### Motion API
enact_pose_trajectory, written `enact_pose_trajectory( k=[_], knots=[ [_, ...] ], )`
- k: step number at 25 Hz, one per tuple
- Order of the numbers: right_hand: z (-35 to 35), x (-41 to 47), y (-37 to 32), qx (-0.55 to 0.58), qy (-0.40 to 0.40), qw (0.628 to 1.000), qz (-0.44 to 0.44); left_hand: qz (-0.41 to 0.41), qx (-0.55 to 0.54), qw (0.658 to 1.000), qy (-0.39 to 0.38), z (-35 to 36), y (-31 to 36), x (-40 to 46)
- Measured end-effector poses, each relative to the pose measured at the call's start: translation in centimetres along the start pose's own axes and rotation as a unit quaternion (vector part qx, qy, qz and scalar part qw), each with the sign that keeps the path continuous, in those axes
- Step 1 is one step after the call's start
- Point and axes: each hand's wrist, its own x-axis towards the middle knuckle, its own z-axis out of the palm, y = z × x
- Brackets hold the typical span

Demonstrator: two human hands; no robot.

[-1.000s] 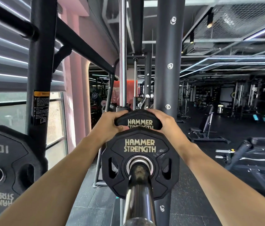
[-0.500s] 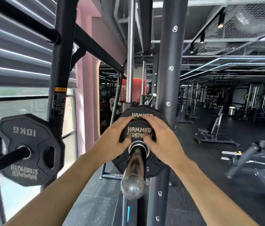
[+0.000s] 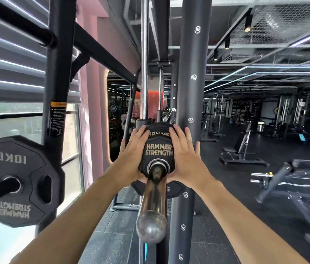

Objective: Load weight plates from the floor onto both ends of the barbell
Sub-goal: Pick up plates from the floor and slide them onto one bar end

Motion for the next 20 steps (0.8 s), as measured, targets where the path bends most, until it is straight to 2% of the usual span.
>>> enact_pose_trajectory(
  k=[5, 20],
  knots=[
    [1.8, 2.4, 0.3, -0.024, 0.006, 0.999, 0.043, -0.030, 0.007, 1.000, -0.001, 1.7, -1.3, 2.4],
    [3.2, 2.9, 0.9, -0.023, 0.048, 0.997, 0.049, -0.010, 0.051, 0.999, 0.016, 1.5, -2.1, 3.0]
  ],
)
